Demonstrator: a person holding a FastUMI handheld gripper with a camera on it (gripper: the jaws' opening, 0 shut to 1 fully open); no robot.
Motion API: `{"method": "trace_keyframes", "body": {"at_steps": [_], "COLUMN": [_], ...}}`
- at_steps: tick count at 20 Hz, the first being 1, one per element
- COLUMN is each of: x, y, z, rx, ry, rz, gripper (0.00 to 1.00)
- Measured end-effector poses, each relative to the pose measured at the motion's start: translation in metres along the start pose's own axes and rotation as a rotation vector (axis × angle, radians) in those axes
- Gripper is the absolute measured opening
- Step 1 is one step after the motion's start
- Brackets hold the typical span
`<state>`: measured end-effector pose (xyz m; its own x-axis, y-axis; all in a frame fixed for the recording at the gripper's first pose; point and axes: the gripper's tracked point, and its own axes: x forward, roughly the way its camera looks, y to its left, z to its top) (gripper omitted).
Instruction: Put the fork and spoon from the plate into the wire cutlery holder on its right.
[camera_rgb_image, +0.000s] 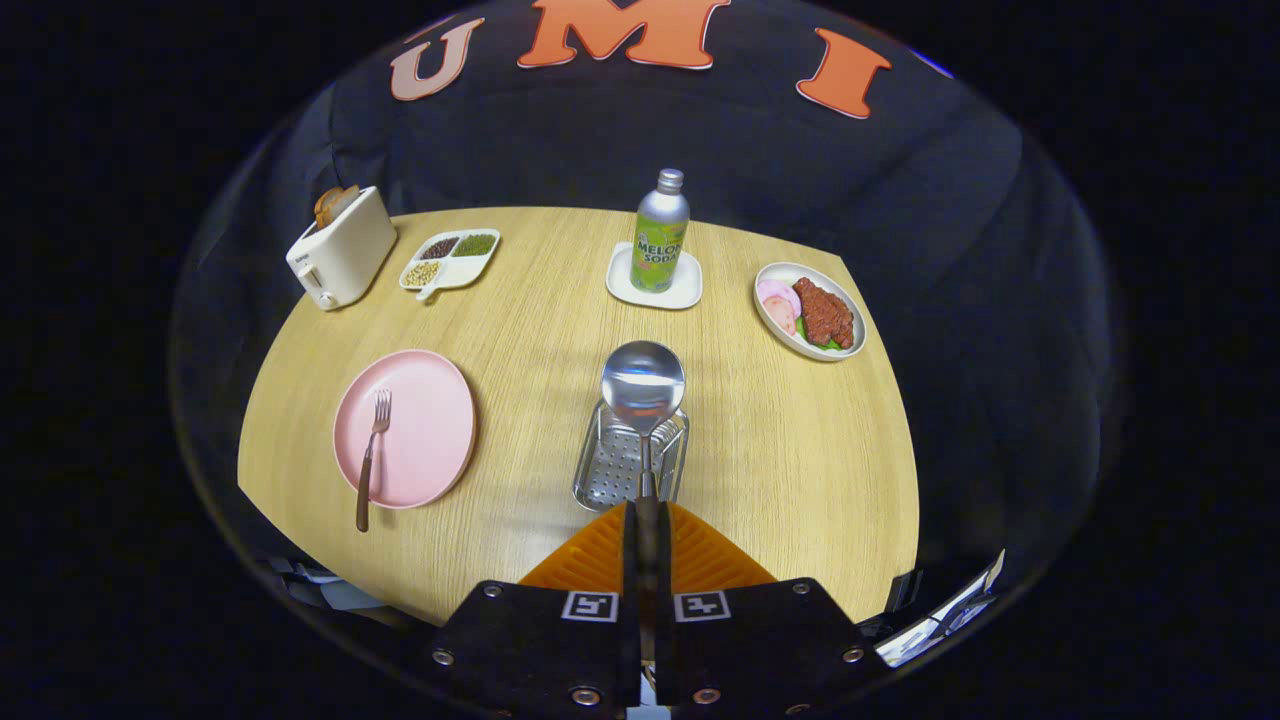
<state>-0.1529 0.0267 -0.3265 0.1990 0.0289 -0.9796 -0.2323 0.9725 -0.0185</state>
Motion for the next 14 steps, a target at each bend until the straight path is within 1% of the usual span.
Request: {"method": "trace_keyframes", "body": {"at_steps": [3, 8, 12, 14], "x": [0.009, 0.024, 0.035, 0.036], "y": [-0.002, -0.002, -0.005, -0.003], "z": [-0.012, -0.017, -0.009, -0.004], "rx": [-0.005, 0.006, 0.008, 0.026], "ry": [0.059, 0.098, 0.086, 0.076], "rz": [0.002, 0.015, -0.007, 0.001], "gripper": [0.07, 0.07, 0.07, 0.09]}}
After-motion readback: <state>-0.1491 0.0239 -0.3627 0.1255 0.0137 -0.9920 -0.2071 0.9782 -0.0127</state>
